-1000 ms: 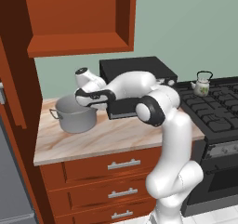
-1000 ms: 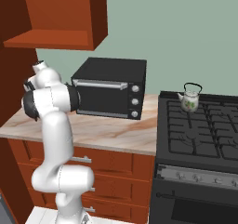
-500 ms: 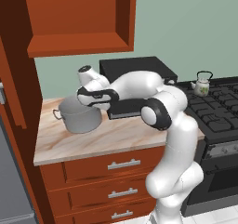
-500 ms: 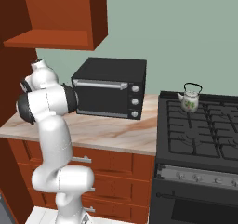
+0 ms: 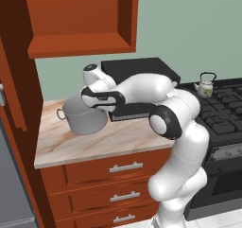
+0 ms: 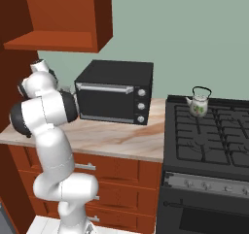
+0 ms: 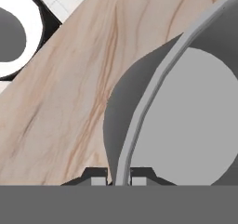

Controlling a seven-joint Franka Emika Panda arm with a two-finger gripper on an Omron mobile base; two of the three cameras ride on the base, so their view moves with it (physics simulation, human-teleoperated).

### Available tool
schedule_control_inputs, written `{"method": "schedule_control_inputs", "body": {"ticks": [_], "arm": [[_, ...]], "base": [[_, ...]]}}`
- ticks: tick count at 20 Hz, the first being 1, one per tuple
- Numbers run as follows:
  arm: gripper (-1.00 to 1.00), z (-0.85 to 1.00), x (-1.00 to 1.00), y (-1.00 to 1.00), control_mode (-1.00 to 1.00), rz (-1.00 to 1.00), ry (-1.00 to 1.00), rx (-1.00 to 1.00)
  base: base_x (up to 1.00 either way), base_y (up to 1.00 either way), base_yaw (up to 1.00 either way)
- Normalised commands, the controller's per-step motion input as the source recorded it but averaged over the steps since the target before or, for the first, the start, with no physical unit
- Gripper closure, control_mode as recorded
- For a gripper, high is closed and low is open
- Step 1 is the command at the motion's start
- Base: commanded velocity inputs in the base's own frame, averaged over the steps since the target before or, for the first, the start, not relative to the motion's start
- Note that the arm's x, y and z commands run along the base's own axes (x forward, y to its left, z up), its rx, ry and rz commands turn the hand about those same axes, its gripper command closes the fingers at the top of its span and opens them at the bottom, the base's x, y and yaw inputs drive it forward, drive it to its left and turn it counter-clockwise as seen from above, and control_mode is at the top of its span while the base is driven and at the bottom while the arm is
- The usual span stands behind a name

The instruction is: Pick the kettle from the cabinet and place it on a stove burner. Then pick the pot from the counter and place it on another stove burner. Finally, turn both burners on.

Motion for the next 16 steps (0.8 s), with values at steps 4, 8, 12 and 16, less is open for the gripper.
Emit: {"method": "schedule_control_inputs", "body": {"ticks": [4, 8, 12, 16], "arm": [[1.0, 0.3, -0.23, -0.05, -1.0, 0.0, -0.04, 0.03], [1.0, 0.26, -0.25, -0.03, -1.0, 0.0, -0.03, 0.03], [1.0, 0.28, -0.26, 0.0, -1.0, 0.0, -0.03, 0.02], [1.0, 0.28, -0.27, -0.01, -1.0, 0.0, -0.03, 0.02]], "base": [[0.0, 0.0, 0.0], [0.0, 0.0, 0.0], [0.0, 0.0, 0.0], [0.0, 0.0, 0.0]]}}
